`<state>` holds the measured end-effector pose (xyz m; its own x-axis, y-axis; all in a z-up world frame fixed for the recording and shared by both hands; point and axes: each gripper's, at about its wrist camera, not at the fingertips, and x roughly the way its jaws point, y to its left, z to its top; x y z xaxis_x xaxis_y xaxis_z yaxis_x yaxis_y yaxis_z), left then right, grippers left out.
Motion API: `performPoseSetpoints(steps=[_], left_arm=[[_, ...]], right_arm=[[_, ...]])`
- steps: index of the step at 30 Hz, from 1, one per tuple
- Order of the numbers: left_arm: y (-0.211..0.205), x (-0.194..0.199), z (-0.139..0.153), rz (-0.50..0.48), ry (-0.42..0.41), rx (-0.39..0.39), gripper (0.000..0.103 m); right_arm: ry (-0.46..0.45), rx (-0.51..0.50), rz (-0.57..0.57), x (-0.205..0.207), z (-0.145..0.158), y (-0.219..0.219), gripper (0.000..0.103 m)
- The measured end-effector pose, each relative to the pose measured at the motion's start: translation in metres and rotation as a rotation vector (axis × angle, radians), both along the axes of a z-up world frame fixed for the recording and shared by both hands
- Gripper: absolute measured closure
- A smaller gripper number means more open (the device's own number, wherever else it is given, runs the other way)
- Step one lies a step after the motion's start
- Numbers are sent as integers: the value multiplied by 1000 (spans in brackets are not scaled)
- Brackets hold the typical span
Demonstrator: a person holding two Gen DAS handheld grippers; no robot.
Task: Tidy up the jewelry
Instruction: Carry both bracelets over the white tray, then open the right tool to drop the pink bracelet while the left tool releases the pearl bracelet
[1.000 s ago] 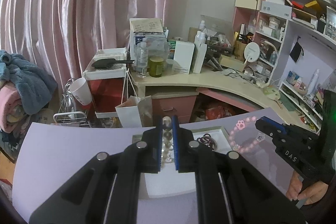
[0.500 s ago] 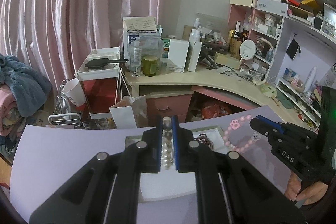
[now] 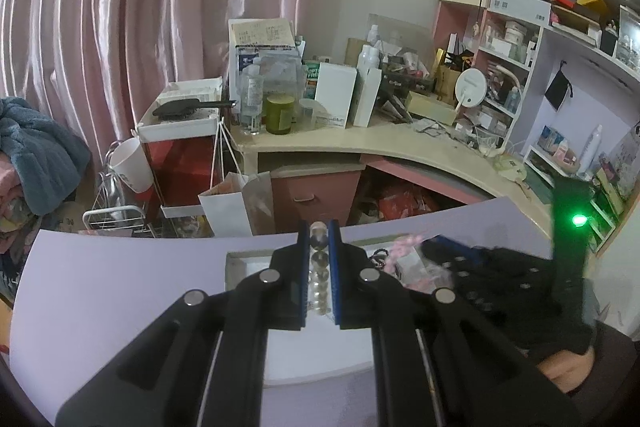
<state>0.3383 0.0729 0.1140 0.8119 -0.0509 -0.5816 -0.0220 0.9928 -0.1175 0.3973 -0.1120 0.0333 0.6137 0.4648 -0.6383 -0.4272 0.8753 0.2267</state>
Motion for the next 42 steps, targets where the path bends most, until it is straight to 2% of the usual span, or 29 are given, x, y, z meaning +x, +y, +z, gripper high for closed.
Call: performPoseSetpoints(steps=[5,7,9,18,21,24,34,36,37,38,42], left_arm=[[1,6,-10,-4,22,5,94],[0,7,-12,-7,27,5,94],[0,8,-14,-9,30,4,94],[-3,8,-18,-20,32,0,94],[-5,10,-22,-21,42,0,94],[-7,14,-29,-21,60,2,94],[-17,36,-59,-42,138,16,93],[-17,37,-58,-43,135,1,78],[-16,35,-55,-39,123,-7,52],[-14,31,-52,-23,100,-5,42],[-4,22,-45,12,71,-15,43]], right_arm=[[19,-44,1,1,-14,6,86],[-4,-37,-14,-7,-9,-3,67],[-32,-31,-27,-12,-3,-13,61],[-94,-23,-107,-26,15,-56,61],[-86,-15,-133,-27,14,-66,61],[-74,0,-160,-28,12,-74,56],[-35,19,-176,-31,2,-80,56],[-34,21,-176,-32,1,-80,56],[-35,20,-177,-32,1,-80,56],[-35,21,-179,-33,1,-80,56],[-33,30,-183,-38,0,-82,56]])
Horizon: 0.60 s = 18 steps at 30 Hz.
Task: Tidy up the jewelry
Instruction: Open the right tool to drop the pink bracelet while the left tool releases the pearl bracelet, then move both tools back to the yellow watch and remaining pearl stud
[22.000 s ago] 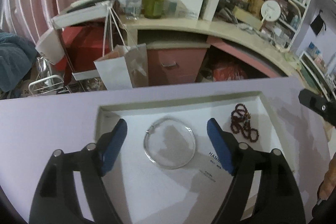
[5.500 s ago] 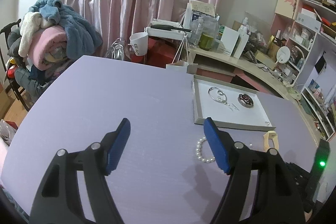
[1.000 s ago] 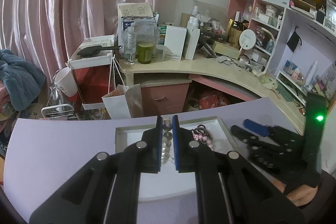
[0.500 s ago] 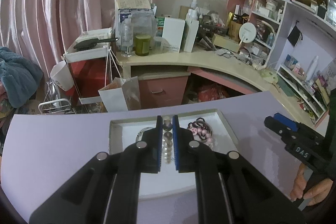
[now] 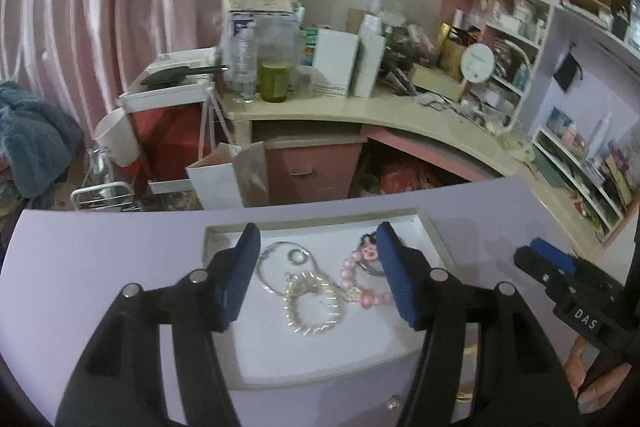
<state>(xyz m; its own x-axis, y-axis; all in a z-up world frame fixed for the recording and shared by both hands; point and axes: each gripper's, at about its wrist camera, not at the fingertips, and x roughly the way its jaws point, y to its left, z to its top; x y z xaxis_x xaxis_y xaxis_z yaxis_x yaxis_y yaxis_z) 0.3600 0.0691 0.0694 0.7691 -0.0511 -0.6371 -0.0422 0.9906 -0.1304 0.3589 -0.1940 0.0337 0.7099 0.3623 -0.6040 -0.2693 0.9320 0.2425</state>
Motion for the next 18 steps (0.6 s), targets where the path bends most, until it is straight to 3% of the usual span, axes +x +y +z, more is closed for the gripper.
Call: performPoseSetpoints(steps=[18], left_arm=[[25,-73,-5,127,-23,-2,41]], right_arm=[[5,-24,37,-45,-7,9,56]])
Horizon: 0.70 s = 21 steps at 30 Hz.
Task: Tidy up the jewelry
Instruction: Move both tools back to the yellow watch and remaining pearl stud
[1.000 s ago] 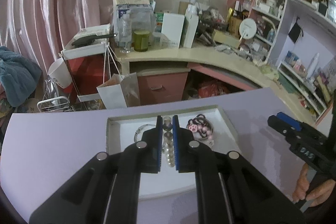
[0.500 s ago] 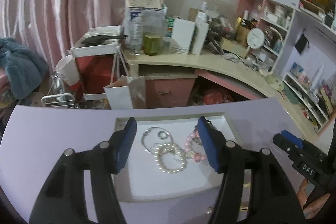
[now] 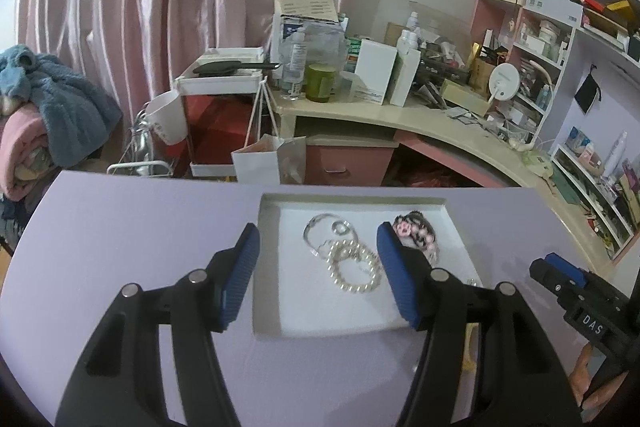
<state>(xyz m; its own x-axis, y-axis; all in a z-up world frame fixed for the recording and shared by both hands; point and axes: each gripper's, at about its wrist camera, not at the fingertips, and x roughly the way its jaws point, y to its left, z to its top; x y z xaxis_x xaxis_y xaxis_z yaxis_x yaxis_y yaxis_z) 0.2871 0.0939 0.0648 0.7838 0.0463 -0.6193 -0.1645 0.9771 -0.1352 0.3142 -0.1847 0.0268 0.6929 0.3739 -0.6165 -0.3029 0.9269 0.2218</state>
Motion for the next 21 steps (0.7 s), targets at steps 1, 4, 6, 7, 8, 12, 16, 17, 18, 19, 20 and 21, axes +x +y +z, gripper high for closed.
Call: performPoseSetpoints(steps=[1,4,6,7,8,12,16,17,18,19,20,21], left_arm=[[0,-5,-1,5,2,-4,40],[4,-24,-7,30,14,-30,38],[6,-36,-12,48,23,-40,36],[8,-41,-14,56,28,-44,34],[9,-46,-16,63,32,-47,33],[10,-66,-23,92,47,-51,31],[11,-86,-28,120,51,-45,27],[12,-90,-28,124,50,-47,27],[13,-93,-28,128,49,-51,27],[15,-96,-28,135,49,-56,27],[17,-99,-28,140,49,-59,27],[18,-100,-27,145,48,-60,27]], right_arm=[[2,-6,-4,-4,-2,-1,56],[6,-26,-8,-14,-10,-2,55],[8,-37,-6,-20,-15,-2,51],[13,-43,-2,-24,-20,-2,50],[16,-48,1,-27,-23,-2,50],[43,-72,19,-38,-40,0,49],[81,-77,22,-40,-54,3,40],[95,-78,18,-39,-59,4,39],[109,-81,15,-37,-63,6,37],[127,-89,9,-35,-68,8,37],[140,-97,1,-34,-73,8,37],[151,-104,-6,-32,-76,9,37]])
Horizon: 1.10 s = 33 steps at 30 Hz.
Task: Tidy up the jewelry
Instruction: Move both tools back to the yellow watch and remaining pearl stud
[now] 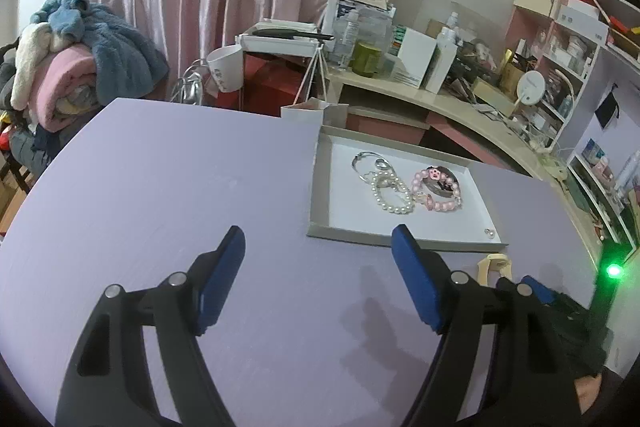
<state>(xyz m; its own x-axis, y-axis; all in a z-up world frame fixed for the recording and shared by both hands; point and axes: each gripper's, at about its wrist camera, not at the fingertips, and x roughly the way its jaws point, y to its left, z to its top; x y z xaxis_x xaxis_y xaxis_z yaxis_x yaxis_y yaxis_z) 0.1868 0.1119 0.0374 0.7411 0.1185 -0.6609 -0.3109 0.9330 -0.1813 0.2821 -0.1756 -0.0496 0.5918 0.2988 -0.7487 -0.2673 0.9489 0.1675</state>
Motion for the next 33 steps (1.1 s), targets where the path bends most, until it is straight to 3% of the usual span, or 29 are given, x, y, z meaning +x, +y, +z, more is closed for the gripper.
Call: performPoseSetpoints(steps=[15,27,33], left_arm=[[8,-21,-2,46,20,4,27],[0,-12,-2,8,26,16,27],[-5,-8,-3,-8,31,19,27]], right_arm=[[50,-40,-31,22,-19,7,39],[67,-43,-30,26,-24,9,41],[60,-38,-23,24,-24,9,54]])
